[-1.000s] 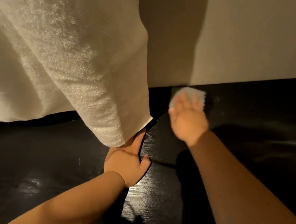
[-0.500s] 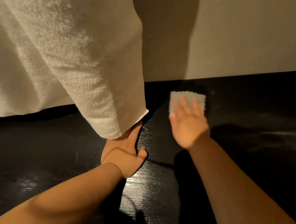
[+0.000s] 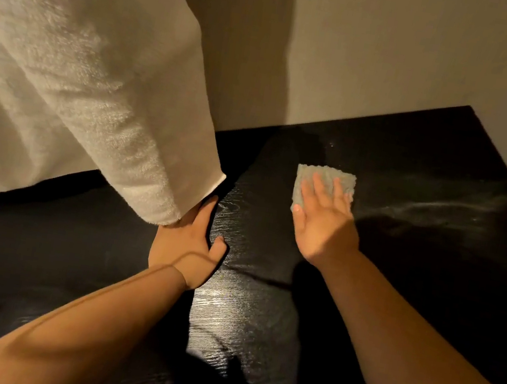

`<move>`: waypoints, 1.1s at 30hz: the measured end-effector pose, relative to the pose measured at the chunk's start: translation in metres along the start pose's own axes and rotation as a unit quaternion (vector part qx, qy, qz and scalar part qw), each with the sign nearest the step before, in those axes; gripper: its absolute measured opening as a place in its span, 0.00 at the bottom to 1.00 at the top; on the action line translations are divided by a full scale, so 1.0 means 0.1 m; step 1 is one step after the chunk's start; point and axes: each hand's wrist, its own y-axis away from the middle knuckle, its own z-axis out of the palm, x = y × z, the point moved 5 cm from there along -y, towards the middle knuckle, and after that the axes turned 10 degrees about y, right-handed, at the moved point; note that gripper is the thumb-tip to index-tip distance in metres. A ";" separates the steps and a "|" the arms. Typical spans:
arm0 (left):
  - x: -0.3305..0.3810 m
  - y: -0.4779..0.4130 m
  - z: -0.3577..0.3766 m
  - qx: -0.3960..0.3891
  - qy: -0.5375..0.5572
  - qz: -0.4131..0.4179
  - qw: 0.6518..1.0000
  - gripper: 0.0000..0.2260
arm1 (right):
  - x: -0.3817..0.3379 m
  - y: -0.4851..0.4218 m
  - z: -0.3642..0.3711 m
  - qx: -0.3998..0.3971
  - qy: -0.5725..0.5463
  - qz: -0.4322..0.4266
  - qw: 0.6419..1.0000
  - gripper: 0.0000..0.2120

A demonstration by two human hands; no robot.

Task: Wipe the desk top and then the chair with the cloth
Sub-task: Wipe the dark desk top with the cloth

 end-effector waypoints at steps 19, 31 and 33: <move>0.02 0.02 -0.01 0.005 0.007 0.023 1.000 0.33 | -0.41 0.53 0.01 -0.002 -0.008 -0.071 0.997 0.29; 0.50 -0.07 0.12 -0.017 0.015 0.102 0.995 0.29 | 0.45 0.26 -0.12 -0.056 0.077 0.003 0.995 0.31; 0.69 -0.24 0.15 -0.007 0.026 0.101 0.995 0.29 | 0.12 0.30 0.02 -0.097 0.073 -0.066 0.990 0.35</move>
